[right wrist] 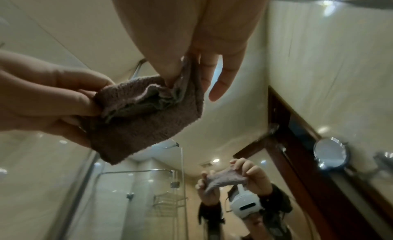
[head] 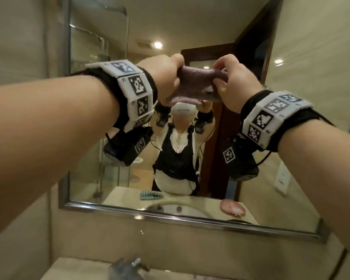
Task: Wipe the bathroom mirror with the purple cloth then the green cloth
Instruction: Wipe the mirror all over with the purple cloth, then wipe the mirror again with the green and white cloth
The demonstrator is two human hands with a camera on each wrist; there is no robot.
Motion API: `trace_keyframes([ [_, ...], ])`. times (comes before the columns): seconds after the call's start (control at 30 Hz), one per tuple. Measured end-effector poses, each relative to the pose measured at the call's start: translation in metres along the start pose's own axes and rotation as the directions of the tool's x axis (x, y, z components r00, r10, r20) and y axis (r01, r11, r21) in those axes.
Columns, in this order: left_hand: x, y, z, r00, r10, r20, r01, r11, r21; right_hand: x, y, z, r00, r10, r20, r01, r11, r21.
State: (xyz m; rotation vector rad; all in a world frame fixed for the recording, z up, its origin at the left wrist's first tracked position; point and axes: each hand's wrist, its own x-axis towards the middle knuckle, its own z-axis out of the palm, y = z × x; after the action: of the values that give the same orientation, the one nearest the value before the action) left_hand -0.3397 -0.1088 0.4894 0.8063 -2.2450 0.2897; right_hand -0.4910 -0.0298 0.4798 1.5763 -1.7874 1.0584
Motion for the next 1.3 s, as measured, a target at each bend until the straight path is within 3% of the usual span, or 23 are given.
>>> trace_keyframes([
  [0.2,-0.063,-0.024,-0.008,0.998,-0.057,0.008,0.057,0.982,-0.178,-0.051,-0.031,0.021,0.997,0.071,0.030,-0.077,0.957,0.279],
  [0.43,-0.149,-0.055,-0.003,0.986,-0.160,0.045,0.162,0.868,-0.470,-0.107,-0.064,0.051,0.965,0.203,0.168,-0.262,0.801,0.538],
  [0.57,-0.199,-0.069,0.011,0.964,-0.259,0.061,0.242,0.759,-0.605,-0.146,-0.081,0.077,0.943,0.210,0.259,-0.328,0.726,0.604],
  [0.83,-0.288,-0.074,0.043,0.884,-0.446,0.139,0.429,0.657,-0.620,-0.218,-0.101,0.116,0.874,0.200,0.443,-0.464,0.615,0.638],
  [0.93,-0.327,-0.071,0.055,0.830,-0.530,0.177,0.522,0.625,-0.580,-0.253,-0.109,0.133,0.810,0.199,0.552,-0.552,0.576,0.603],
  [1.1,-0.399,-0.076,0.067,0.709,-0.678,0.196,0.672,0.564,-0.479,-0.316,-0.125,0.165,0.622,0.076,0.779,-0.726,0.427,0.538],
  [1.3,-0.479,-0.087,0.072,0.574,-0.726,0.379,0.806,0.420,-0.417,-0.369,-0.148,0.204,0.445,-0.004,0.896,-0.679,0.651,0.340],
])
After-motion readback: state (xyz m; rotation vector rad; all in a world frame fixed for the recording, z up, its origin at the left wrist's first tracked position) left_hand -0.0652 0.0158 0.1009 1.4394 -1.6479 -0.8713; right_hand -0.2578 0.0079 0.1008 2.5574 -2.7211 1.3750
